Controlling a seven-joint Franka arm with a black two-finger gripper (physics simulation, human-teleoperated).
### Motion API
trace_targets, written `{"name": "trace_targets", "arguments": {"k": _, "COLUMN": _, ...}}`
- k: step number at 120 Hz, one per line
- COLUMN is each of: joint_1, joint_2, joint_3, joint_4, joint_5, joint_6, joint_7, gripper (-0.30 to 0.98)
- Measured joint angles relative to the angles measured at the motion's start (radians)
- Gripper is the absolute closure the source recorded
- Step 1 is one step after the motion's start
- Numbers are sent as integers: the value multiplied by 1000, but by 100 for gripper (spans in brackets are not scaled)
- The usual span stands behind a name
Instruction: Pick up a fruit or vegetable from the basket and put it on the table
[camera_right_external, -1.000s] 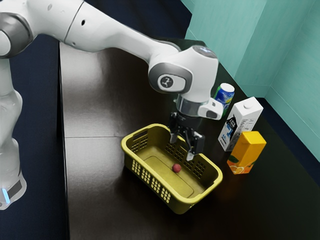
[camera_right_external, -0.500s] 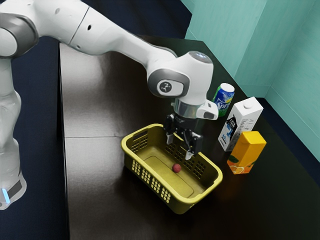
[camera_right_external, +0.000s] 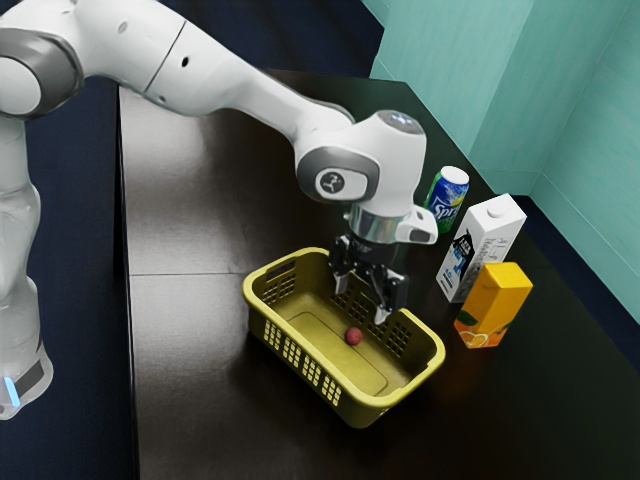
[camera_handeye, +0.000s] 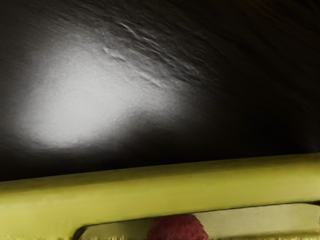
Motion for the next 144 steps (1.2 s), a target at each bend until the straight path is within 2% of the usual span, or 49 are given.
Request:
{"name": "trace_targets", "arguments": {"k": 73, "joint_1": -78, "joint_2": 14, "joint_3": 6, "joint_4": -22, "joint_5": 1, "joint_6": 19, "joint_7": -23, "gripper": 0}}
{"name": "trace_targets", "arguments": {"k": 144, "joint_1": -31, "joint_2": 25, "joint_3": 3, "joint_4": -49, "joint_5": 1, "joint_6": 54, "joint_7": -30, "gripper": 0}}
